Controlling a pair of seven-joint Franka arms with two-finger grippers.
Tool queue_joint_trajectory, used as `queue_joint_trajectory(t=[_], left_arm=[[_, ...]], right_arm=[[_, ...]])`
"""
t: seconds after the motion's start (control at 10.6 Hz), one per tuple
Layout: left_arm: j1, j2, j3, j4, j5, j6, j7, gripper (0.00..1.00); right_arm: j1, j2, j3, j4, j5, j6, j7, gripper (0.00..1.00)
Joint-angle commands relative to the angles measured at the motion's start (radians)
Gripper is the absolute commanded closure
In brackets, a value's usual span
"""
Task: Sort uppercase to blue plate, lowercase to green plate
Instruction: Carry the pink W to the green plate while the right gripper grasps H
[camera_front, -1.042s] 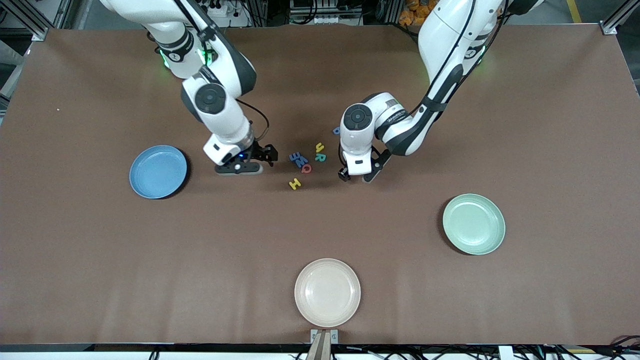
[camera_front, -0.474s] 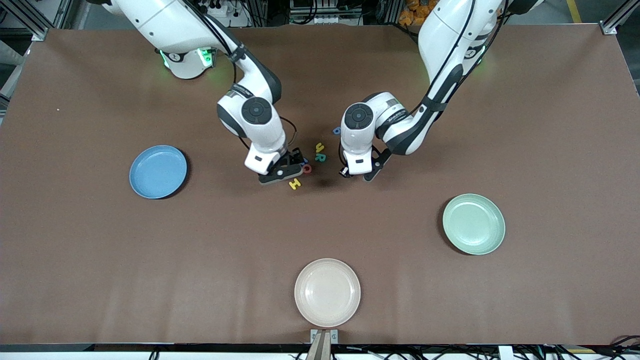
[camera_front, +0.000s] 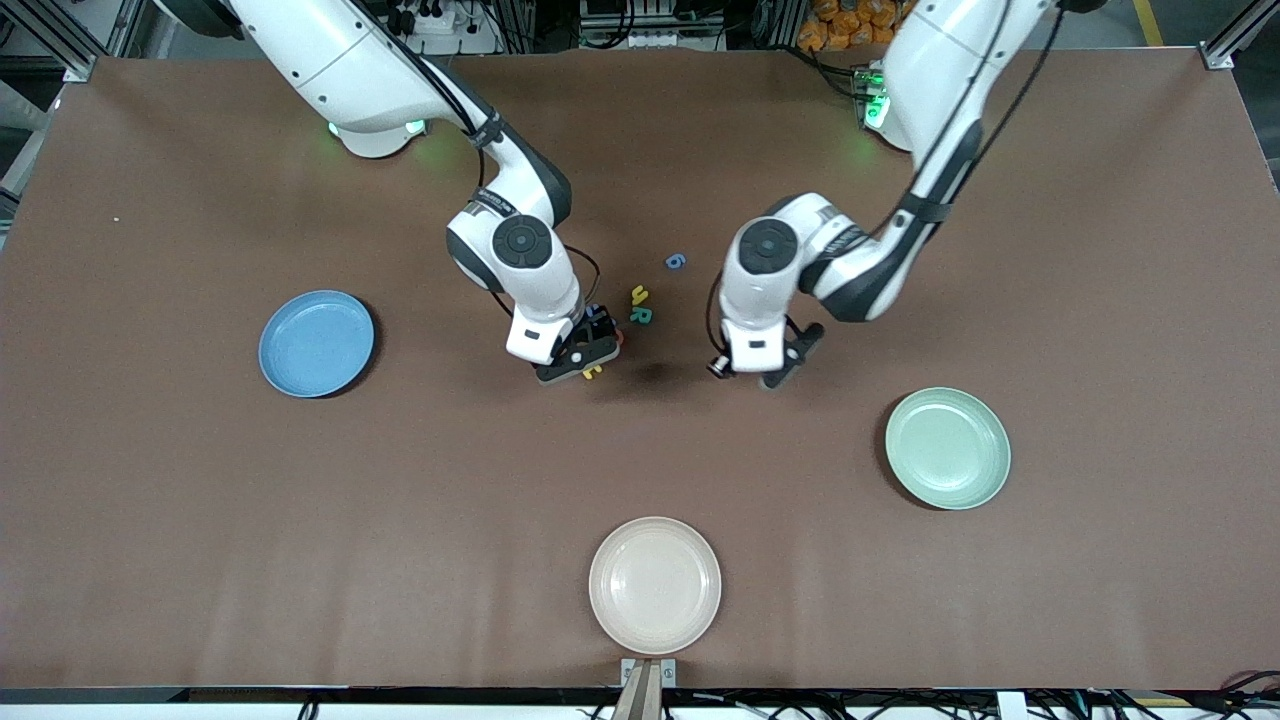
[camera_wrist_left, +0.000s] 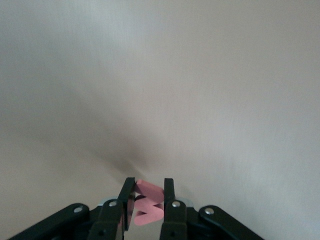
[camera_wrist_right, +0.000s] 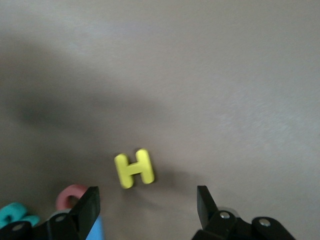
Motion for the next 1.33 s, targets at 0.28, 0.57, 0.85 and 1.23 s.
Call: queue_joint_trajectory(t=[0.28, 0.57, 0.85, 1.23], left_arm=[[0.308, -0.063, 0.009, -0.014, -0.051, -0.094, 0.876, 1.0], [0.324, -0.068, 0.119, -0.012, -0.116, -0.109, 1.197, 1.0], [0.324, -0.047, 0.19, 0.006, -0.119, -0.109, 1.436, 1.0], [0.317, -0.057, 0.194, 0.037, -0.165, -0.136, 1.509, 0.0]], right_arm=[[0.054, 0.064, -0.046, 0.031, -0.02, 0.078, -0.029, 0.21], [0.076, 0.075, -0.06, 0.048, -0.02, 0.078, -0.03, 0.23], [0.094, 0.09, -0.076, 0.074, -0.028, 0.078, -0.061, 0.28], [0.113, 0.098, -0.099, 0.083, -0.029, 0.078, -0.092, 0.31]])
